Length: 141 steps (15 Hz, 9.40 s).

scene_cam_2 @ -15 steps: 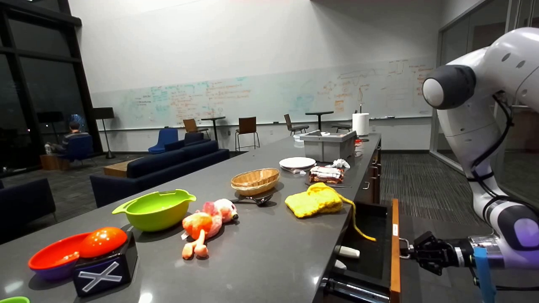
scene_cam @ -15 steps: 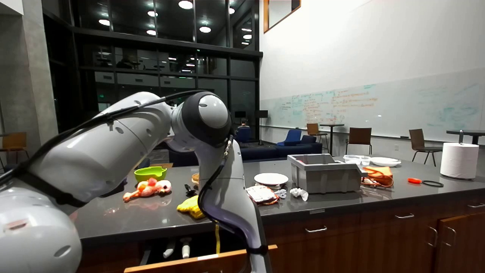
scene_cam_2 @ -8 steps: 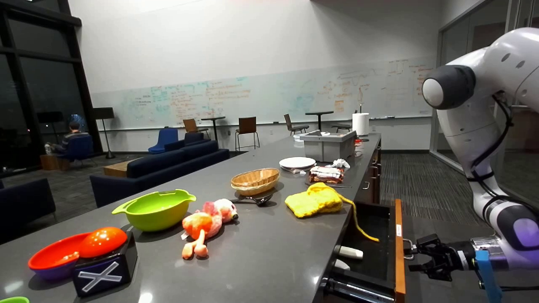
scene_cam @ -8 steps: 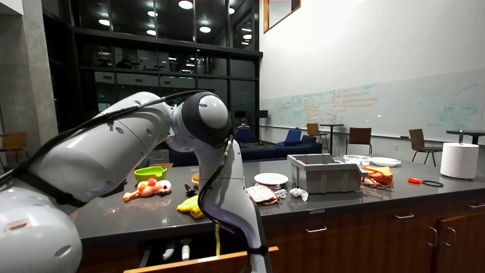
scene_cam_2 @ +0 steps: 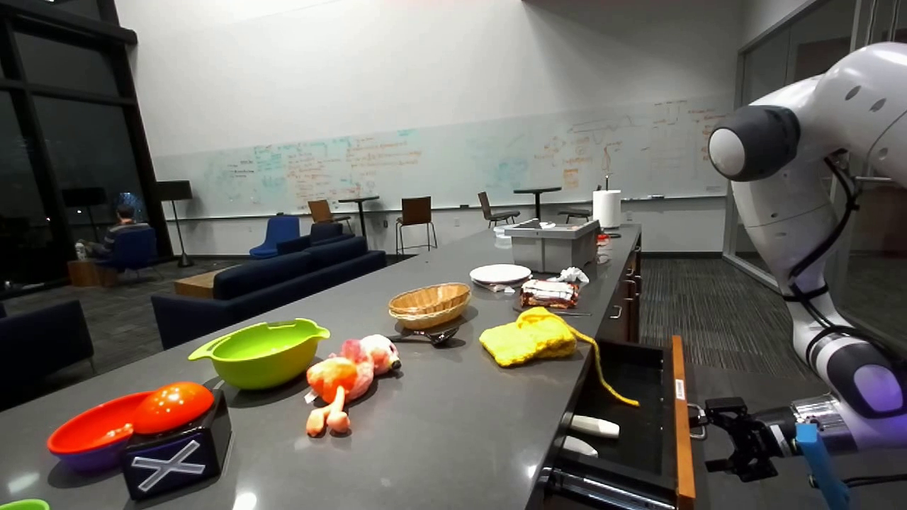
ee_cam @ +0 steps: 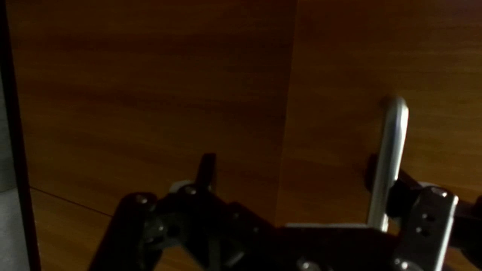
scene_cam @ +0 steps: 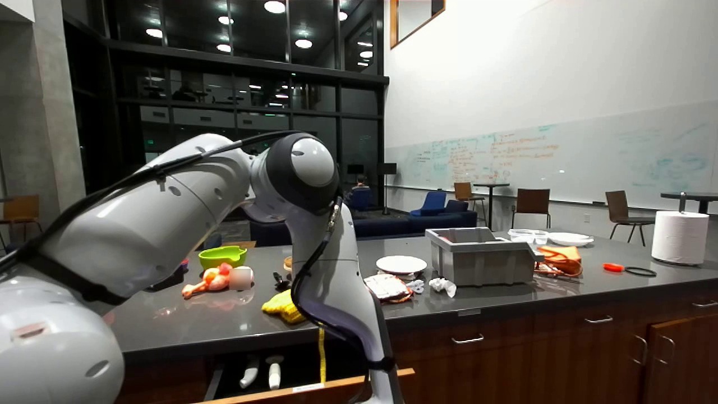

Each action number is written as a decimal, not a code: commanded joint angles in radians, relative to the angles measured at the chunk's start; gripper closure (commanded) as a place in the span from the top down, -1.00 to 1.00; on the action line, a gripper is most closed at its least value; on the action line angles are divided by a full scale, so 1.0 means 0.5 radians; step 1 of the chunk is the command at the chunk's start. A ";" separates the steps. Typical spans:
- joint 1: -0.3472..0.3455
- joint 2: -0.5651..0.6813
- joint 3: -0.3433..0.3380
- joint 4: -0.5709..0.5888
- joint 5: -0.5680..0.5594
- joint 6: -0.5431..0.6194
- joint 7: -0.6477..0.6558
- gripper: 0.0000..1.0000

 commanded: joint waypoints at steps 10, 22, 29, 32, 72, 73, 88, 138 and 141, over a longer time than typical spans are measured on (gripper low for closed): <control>-0.042 -0.237 -0.069 -0.098 -0.013 0.195 0.065 1.00; -0.108 -0.949 -0.302 -0.376 -0.039 0.397 0.004 1.00; -0.042 -1.648 -0.161 -0.632 0.212 1.013 -0.689 1.00; -0.037 -1.712 0.068 -0.546 0.503 1.205 -0.990 1.00; -1.159 -2.878 1.906 -0.451 0.178 1.771 -1.860 1.00; -1.133 -2.861 1.943 -0.444 0.123 1.802 -1.860 1.00; -0.831 -2.533 2.174 -0.294 -1.006 2.391 -1.459 1.00; -0.498 -1.181 2.028 0.486 -2.579 2.593 -0.719 1.00; -0.391 -1.186 1.872 0.478 -2.829 2.545 -0.518 1.00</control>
